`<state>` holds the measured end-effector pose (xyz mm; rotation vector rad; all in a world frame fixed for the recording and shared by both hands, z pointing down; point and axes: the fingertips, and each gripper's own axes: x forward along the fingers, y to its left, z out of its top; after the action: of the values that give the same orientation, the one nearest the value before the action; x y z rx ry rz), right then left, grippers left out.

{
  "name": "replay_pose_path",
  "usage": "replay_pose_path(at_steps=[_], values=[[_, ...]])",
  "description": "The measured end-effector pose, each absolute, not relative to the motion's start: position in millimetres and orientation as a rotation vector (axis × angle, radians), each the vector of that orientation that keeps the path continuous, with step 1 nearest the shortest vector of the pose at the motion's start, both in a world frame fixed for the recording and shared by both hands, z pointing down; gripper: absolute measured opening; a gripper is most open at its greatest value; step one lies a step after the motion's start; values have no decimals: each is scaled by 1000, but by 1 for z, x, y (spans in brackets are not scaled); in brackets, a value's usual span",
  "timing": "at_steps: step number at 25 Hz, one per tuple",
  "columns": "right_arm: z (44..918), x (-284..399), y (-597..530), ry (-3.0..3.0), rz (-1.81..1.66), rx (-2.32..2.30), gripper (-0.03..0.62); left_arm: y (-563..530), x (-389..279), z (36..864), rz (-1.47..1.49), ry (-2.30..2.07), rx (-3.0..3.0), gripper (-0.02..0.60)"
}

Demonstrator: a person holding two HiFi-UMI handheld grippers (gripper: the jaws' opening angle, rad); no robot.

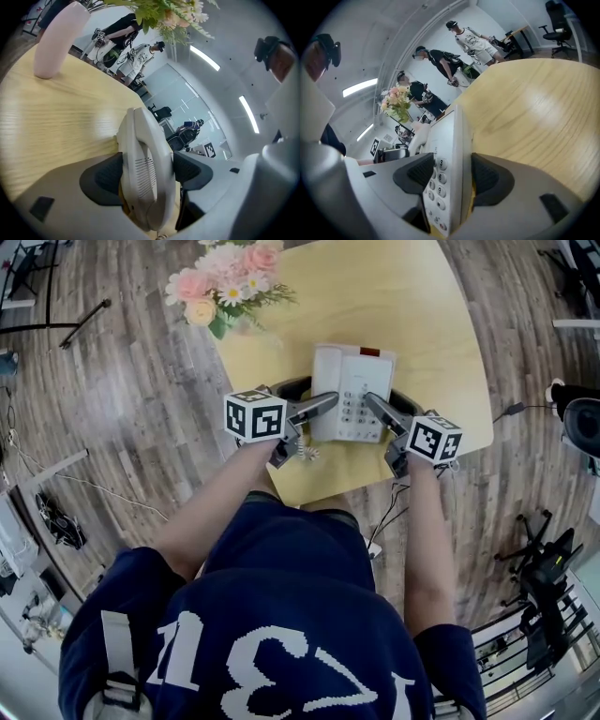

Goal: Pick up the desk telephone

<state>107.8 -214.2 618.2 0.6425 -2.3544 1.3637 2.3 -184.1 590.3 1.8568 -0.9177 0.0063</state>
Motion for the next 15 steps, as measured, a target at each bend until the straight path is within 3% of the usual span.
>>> replay_pose_path(at_steps=[15], values=[[568, 119, -202, -2476, 1348, 910, 244, -184, 8, 530, 122, -961, 2124, 304]])
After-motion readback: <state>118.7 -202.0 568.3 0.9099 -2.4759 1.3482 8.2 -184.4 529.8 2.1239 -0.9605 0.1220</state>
